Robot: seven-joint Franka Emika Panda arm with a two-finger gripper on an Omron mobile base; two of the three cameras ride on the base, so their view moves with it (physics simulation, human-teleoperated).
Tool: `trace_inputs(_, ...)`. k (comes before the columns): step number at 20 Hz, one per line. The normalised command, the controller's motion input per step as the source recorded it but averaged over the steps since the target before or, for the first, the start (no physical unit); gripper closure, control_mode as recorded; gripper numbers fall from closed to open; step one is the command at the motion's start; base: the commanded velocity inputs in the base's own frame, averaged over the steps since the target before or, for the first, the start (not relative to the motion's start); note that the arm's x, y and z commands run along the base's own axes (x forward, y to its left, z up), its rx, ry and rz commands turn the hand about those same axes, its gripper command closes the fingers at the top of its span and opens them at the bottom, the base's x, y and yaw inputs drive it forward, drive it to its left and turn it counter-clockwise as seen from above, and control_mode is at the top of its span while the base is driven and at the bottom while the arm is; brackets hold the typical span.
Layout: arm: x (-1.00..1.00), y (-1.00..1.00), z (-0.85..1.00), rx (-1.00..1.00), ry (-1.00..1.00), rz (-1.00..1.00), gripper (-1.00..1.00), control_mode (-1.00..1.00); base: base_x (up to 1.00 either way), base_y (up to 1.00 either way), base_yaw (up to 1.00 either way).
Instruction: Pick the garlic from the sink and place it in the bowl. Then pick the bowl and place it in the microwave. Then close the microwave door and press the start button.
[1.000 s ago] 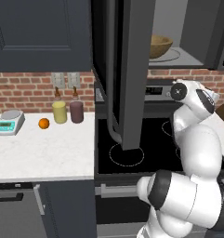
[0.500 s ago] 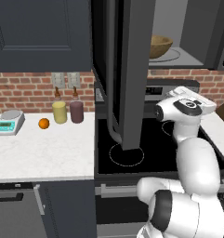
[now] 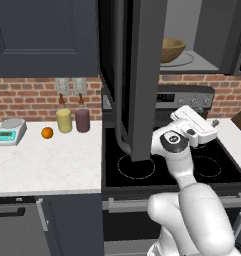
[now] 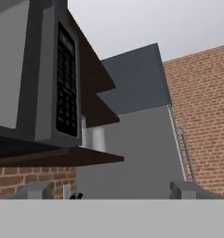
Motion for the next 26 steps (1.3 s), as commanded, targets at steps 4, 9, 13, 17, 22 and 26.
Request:
trace_inputs(4, -0.56, 0.81, 0.06, -0.13, -0.01, -0.15, -1.0, -1.0, 0.0, 0.0, 0.0)
trace_inputs(9, -0.46, 0.86, 0.0, -0.13, 0.0, -0.13, -1.0, -1.0, 0.0, 0.0, 0.0)
trace_inputs(13, -0.39, 0.77, 0.12, -0.07, 0.0, -0.1, -1.0, -1.0, 0.0, 0.0, 0.0)
trace_inputs(17, -0.4, 0.78, 0.1, -0.01, 0.0, -0.09, -1.0, -1.0, 0.0, 0.0, 0.0)
trace_inputs(22, -0.19, 0.45, 0.0, 0.0, 0.0, -0.03, -1.0, -1.0, 0.0, 0.0, 0.0)
trace_inputs(26, -0.22, 0.48, 0.01, 0.0, 0.0, 0.05, -1.0, -1.0, 0.0, 0.0, 0.0)
